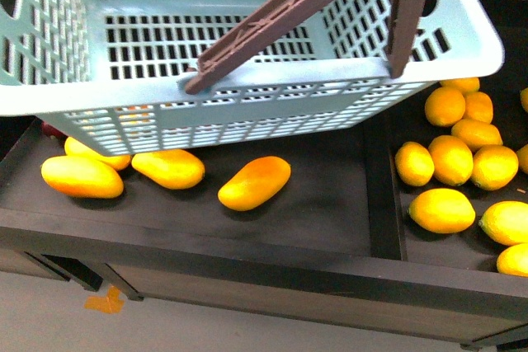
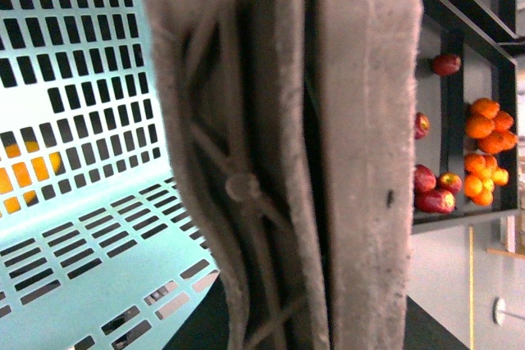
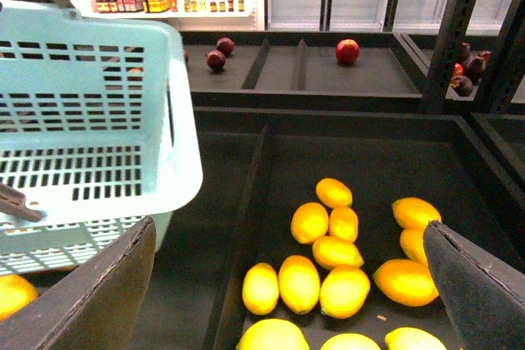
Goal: Pick lemon and mango into basket
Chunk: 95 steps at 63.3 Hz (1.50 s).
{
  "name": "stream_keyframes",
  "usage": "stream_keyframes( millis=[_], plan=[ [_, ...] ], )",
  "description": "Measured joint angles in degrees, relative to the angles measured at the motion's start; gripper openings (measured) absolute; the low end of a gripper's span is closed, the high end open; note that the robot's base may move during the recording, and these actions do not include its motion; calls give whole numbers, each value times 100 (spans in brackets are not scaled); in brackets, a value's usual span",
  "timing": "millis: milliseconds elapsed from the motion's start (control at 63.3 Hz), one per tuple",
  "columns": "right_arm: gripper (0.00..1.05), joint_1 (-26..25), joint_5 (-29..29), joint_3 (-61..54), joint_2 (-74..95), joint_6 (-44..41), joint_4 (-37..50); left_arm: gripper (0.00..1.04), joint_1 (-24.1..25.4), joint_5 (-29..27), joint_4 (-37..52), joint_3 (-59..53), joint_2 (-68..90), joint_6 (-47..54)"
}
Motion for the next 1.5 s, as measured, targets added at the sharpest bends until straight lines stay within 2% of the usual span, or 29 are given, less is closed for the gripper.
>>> stream_keyframes(
  millis=[332,427,474,585,648,759,806,885,996,1122,1233,1502],
  plan=[
    [96,0,7,9,31,13,-37,17,-122,77,205,-229,-15,-103],
    [96,-269,-201,706,1172,612,-1609,17,-74,-9,205,-229,-15,-103],
    [96,-544,-424,859,1735,686,-1683,17,-74,-22,208,-229,-24,-98],
    [96,-1679,-1086,1248,3254,603,-739,17,-74,9,208,-236,-31,-107],
    [96,-2212,-1228,1519,4089,424,-76,17,-76,22,208,-236,-33,-107],
    [96,-2800,-1191,1996,5871,-164,1147,17,-79,46,208,-236,-42,-107],
    [96,-2889,-1084,2186,6568,-323,1499,17,-79,46,208,-236,-42,-114],
    [96,-2933,-846,2621,7877,-437,2024,17,-83,33,208,-236,-42,-109],
    [96,-2870,-748,3351,9296,-140,2100,17,-81,17,208,-236,-42,-109],
    [96,-2715,-551,4498,10695,802,1832,17,-81,26,208,-236,-42,-109],
    [96,-2511,-149,5613,11746,1790,1412,17,-81,26,208,-236,-42,-107],
    [96,-2159,459,7287,13199,3119,612,17,-85,20,208,-236,-42,-109]
  ],
)
